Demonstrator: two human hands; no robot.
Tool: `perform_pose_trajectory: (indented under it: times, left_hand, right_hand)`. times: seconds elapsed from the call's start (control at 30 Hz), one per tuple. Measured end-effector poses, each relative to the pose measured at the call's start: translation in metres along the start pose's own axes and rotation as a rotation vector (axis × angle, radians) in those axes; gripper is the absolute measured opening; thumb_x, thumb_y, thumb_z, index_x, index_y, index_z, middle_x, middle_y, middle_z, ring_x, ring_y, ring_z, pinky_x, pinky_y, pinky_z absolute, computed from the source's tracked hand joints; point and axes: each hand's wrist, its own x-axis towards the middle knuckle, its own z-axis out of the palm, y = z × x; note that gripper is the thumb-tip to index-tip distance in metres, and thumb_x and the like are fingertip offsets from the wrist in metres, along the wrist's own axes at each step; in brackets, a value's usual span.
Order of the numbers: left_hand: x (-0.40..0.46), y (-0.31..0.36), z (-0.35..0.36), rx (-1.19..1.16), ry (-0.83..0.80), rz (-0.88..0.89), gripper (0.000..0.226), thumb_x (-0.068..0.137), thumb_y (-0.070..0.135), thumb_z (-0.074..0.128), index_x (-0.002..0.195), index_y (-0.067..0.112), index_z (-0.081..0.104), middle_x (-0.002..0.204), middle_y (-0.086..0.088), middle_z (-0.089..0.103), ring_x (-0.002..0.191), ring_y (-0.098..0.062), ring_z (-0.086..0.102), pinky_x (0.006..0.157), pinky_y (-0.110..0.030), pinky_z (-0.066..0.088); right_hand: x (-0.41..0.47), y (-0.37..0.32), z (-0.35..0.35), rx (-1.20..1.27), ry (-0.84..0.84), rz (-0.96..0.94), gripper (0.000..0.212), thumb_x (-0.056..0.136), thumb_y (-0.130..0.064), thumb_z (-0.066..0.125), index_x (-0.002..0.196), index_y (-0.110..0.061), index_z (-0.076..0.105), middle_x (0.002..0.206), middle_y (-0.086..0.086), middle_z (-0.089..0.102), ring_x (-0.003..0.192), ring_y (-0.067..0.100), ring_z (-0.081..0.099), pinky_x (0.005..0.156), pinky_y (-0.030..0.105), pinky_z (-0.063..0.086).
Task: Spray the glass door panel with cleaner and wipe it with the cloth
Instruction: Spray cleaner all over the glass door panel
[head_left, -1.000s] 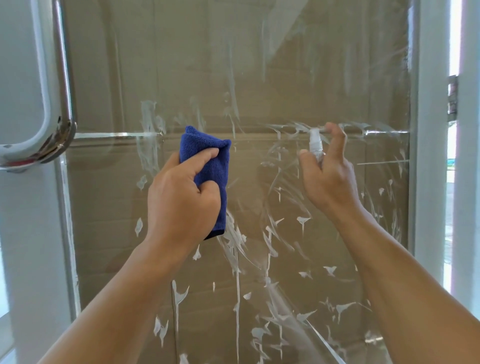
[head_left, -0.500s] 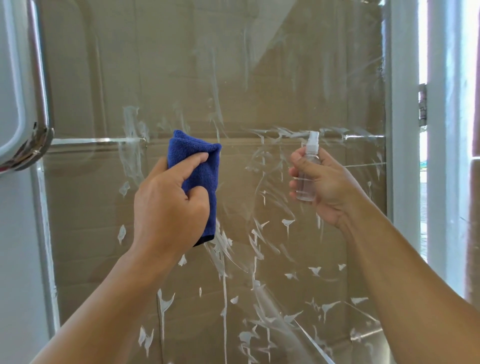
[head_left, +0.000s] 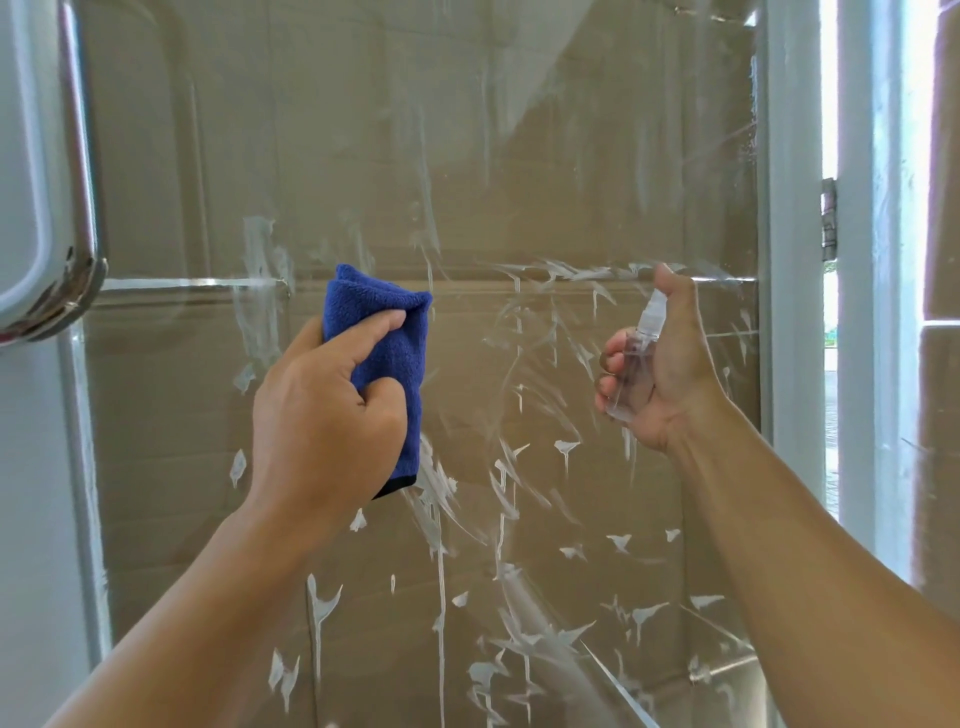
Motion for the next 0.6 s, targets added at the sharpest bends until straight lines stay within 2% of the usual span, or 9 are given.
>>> perform_pose_trajectory:
  times: [0.13,0.27,0.37,0.5,0.6]
  left_hand:
    - [0.001,0.001,0.001,-0.007,0.001,0.011,0.056,0.079,0.004,0.053,0.124,0.036,0.066,0.100,0.015,0.058,0.067,-0.007,0.055,0.064,-0.020,0.041]
    - [0.001,0.003,0.004,-0.028,0.015,0.033,0.056,0.074,0.017,0.047,0.122,0.036,0.067,0.103,0.015,0.060,0.066,-0.009,0.056,0.066,-0.021,0.047]
    - [0.002,0.003,0.007,-0.030,0.014,0.039,0.055,0.075,0.014,0.049,0.123,0.035,0.067,0.103,0.013,0.060,0.068,-0.010,0.056,0.065,-0.020,0.046]
    - [0.002,0.002,0.012,-0.032,0.010,0.051,0.056,0.075,0.012,0.049,0.123,0.034,0.067,0.101,0.014,0.059,0.067,-0.009,0.055,0.063,-0.023,0.047]
    - [0.003,0.002,0.018,-0.032,0.001,0.033,0.054,0.077,0.013,0.049,0.123,0.036,0.066,0.095,0.018,0.057,0.069,-0.008,0.055,0.061,-0.023,0.045]
  right_hand:
    - [0.002,0.001,0.003,-0.028,0.028,0.005,0.067,0.074,-0.081,0.054,0.050,-0.019,0.057,0.054,-0.002,0.051,0.045,0.016,0.046,0.052,0.026,0.044]
    - [0.004,-0.001,0.002,-0.035,0.073,0.014,0.059,0.079,-0.072,0.055,0.052,-0.019,0.055,0.053,-0.002,0.051,0.043,0.015,0.044,0.051,0.024,0.042]
    - [0.007,-0.001,-0.001,-0.031,0.099,-0.017,0.057,0.082,-0.068,0.055,0.052,-0.020,0.055,0.054,-0.001,0.051,0.043,0.015,0.043,0.051,0.025,0.039]
    - [0.011,-0.003,-0.005,-0.061,0.070,-0.048,0.066,0.079,-0.078,0.052,0.050,-0.020,0.056,0.054,-0.001,0.053,0.044,0.016,0.046,0.050,0.024,0.042]
    - [0.014,-0.002,-0.006,-0.095,0.076,-0.045,0.057,0.082,-0.067,0.054,0.051,-0.019,0.056,0.054,0.000,0.051,0.043,0.017,0.044,0.049,0.025,0.040]
